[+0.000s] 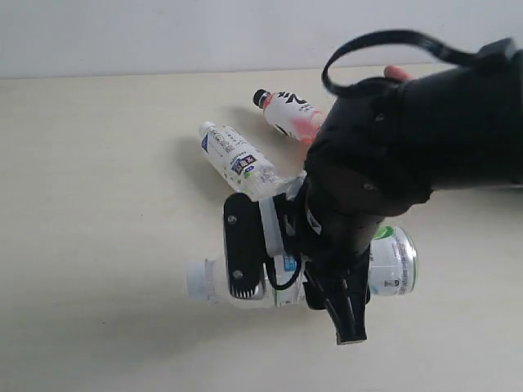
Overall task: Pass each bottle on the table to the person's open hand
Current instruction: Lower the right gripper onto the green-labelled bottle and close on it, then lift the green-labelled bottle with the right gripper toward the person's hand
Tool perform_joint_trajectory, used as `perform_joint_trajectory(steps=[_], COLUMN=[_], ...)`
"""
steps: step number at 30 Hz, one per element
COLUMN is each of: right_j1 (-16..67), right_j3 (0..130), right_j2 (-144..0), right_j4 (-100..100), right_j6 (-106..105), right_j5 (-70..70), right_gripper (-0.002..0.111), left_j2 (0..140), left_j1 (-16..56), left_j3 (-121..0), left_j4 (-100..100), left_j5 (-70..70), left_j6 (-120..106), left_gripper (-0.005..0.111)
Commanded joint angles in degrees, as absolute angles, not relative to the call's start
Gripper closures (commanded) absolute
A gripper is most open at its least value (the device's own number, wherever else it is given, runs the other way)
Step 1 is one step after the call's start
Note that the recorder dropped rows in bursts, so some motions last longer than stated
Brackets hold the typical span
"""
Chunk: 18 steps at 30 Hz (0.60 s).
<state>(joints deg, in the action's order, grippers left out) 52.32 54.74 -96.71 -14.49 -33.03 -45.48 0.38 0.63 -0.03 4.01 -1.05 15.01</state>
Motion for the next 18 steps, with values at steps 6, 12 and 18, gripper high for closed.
perform_joint_trajectory(steps=[6, 12, 18], right_j1=[53.0, 53.0, 52.9], right_j3=[58.4, 58.4, 58.4], right_j2=[-84.3, -79.4, -76.9], right_j4=[-11.2, -16.6, -18.8], right_j6=[-12.2, 5.4, 22.2], right_j5=[-57.9, -67.5, -70.0], right_gripper=[0.108, 0.108, 0.108], left_j2=[0.0, 0.0, 0.0], left_j1=[0.6, 0.6, 0.6], left_j3=[0.0, 0.0, 0.0], left_j4=[4.1, 4.1, 4.1], left_j5=[-1.1, -1.1, -1.2], left_j6=[15.0, 15.0, 15.0], left_gripper=[0.101, 0.101, 0.101])
